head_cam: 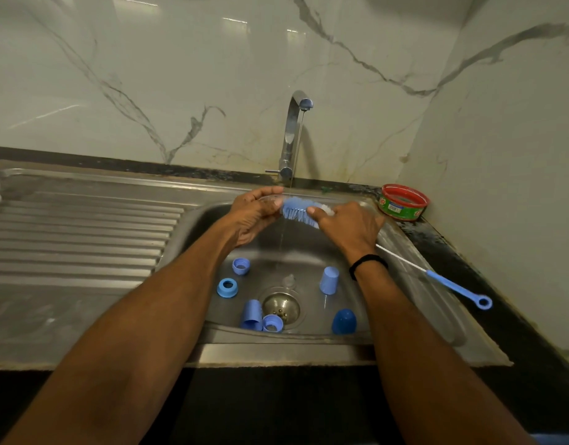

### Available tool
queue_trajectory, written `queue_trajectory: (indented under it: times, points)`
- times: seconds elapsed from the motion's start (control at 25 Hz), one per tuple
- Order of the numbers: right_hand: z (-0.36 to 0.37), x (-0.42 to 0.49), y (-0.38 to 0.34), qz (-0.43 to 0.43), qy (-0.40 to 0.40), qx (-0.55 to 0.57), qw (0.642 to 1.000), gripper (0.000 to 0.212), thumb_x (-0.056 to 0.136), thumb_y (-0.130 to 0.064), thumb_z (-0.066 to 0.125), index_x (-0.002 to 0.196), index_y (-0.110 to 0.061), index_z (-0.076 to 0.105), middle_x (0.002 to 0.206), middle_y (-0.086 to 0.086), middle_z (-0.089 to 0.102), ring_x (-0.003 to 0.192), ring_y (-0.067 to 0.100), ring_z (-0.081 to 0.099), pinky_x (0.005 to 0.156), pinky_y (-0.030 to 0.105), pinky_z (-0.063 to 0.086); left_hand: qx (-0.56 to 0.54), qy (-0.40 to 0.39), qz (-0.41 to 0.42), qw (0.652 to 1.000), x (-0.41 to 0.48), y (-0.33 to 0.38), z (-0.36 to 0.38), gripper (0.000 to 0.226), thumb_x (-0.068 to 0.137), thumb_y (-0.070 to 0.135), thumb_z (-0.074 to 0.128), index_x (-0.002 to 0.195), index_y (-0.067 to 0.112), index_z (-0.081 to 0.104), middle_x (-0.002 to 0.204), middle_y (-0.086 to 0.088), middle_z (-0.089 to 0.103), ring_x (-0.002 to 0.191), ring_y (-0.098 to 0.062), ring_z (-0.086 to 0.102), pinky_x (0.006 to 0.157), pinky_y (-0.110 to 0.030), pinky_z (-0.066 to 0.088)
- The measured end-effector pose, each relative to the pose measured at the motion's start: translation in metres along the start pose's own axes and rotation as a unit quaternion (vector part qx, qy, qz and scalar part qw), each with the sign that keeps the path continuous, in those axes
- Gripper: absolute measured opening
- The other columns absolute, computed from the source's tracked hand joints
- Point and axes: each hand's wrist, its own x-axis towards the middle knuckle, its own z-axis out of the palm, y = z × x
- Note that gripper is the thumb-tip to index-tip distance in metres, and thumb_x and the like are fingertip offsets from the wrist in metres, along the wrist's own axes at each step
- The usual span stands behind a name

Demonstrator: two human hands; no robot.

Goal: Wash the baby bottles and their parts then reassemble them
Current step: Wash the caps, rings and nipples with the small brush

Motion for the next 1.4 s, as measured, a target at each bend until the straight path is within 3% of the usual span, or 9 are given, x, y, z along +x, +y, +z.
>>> queue_trajectory:
  times: [0.12, 0.28, 0.44, 0.64, 0.88, 0.96, 1.04, 1.2, 1.4]
  points:
    - [0.001, -0.003, -0.006, -0.028, 0.005, -0.051, 0.998, 0.051, 0.086, -0.07, 0.052, 0.074, -0.023, 0.067, 0.059, -0.008, 0.043, 0.072, 0.017, 0.045, 0.097, 0.042, 0.027, 0.006, 0.012, -0.03, 0.999, -0.003, -0.005, 0.002, 0.027, 0.092, 0.009, 0.068, 0.119, 0.006, 0.066, 0.12, -0.013, 0.068, 0.116, -0.031, 0.066, 0.087, -0.035, 0.06]
    - [-0.001, 0.0, -0.001, -0.001, -0.009, -0.007, 1.0, 0.057, 0.086, -0.069, 0.052, 0.061, -0.019, 0.059, 0.059, -0.006, 0.046, 0.075, 0.021, 0.05, 0.09, 0.04, 0.029, -0.041, -0.03, -0.026, 0.998, -0.001, 0.004, 0.0, 0.03, 0.094, -0.006, 0.056, 0.117, 0.011, 0.066, 0.124, -0.015, 0.065, 0.117, -0.032, 0.064, 0.089, -0.037, 0.059]
    - [0.003, -0.003, -0.006, -0.036, -0.01, -0.039, 0.999, 0.051, 0.087, -0.068, 0.052, 0.067, -0.023, 0.061, 0.059, -0.007, 0.045, 0.072, 0.018, 0.048, 0.094, 0.041, 0.029, 0.0, 0.019, -0.055, 0.998, -0.004, -0.003, 0.005, 0.024, 0.094, 0.015, 0.068, 0.116, 0.011, 0.063, 0.129, -0.018, 0.062, 0.109, -0.028, 0.066, 0.08, -0.031, 0.059]
    - [0.002, 0.002, 0.001, 0.009, -0.027, 0.012, 1.0, 0.057, 0.086, -0.068, 0.052, 0.058, -0.019, 0.057, 0.06, -0.005, 0.05, 0.077, 0.023, 0.055, 0.084, 0.038, 0.032, -0.03, -0.007, -0.046, 0.998, -0.003, -0.001, 0.006, 0.027, 0.095, 0.005, 0.064, 0.121, 0.01, 0.065, 0.124, -0.017, 0.063, 0.111, -0.028, 0.064, 0.086, -0.032, 0.059]
    - [0.007, -0.001, -0.009, -0.042, -0.03, -0.025, 0.998, 0.051, 0.087, -0.067, 0.053, 0.067, -0.022, 0.064, 0.063, -0.004, 0.053, 0.074, 0.02, 0.052, 0.087, 0.039, 0.027, -0.056, 0.191, -0.068, 0.978, 0.003, -0.006, 0.009, 0.013, 0.095, 0.004, 0.062, 0.108, 0.003, 0.065, 0.11, -0.02, 0.07, 0.094, -0.023, 0.071, 0.085, -0.032, 0.061]
    - [0.003, 0.002, -0.007, -0.03, -0.016, 0.003, 0.999, 0.052, 0.088, -0.067, 0.052, 0.067, -0.021, 0.066, 0.062, -0.003, 0.053, 0.074, 0.02, 0.053, 0.089, 0.039, 0.032, -0.061, 0.213, -0.073, 0.973, 0.005, -0.003, -0.003, 0.017, 0.096, 0.001, 0.057, 0.11, 0.007, 0.065, 0.11, -0.019, 0.07, 0.096, -0.024, 0.071, 0.088, -0.037, 0.06]
    - [0.0, 0.004, -0.005, -0.025, 0.008, 0.028, 0.999, 0.054, 0.088, -0.067, 0.052, 0.071, -0.02, 0.069, 0.066, 0.0, 0.058, 0.075, 0.023, 0.056, 0.089, 0.039, 0.039, -0.038, 0.169, -0.076, 0.982, 0.002, -0.001, -0.006, 0.03, 0.096, -0.004, 0.053, 0.119, 0.012, 0.065, 0.107, -0.015, 0.067, 0.102, -0.025, 0.068, 0.093, -0.041, 0.059]
    - [0.002, -0.002, -0.01, -0.023, -0.001, 0.011, 1.0, 0.049, 0.091, -0.064, 0.051, 0.084, -0.02, 0.073, 0.074, 0.001, 0.058, 0.076, 0.021, 0.05, 0.082, 0.036, 0.029, 0.009, 0.085, -0.057, 0.995, -0.005, -0.009, 0.013, 0.034, 0.091, -0.004, 0.065, 0.125, 0.003, 0.064, 0.112, -0.017, 0.07, 0.106, -0.026, 0.069, 0.092, -0.037, 0.059]
    - [-0.003, -0.002, -0.008, 0.01, 0.024, 0.033, 0.999, 0.047, 0.092, -0.063, 0.05, 0.075, -0.022, 0.064, 0.074, 0.001, 0.057, 0.078, 0.023, 0.052, 0.083, 0.038, 0.031, 0.027, 0.036, -0.03, 0.999, -0.006, -0.009, 0.03, 0.021, 0.09, 0.006, 0.071, 0.11, 0.001, 0.07, 0.091, -0.01, 0.075, 0.08, -0.014, 0.07, 0.077, -0.024, 0.059]
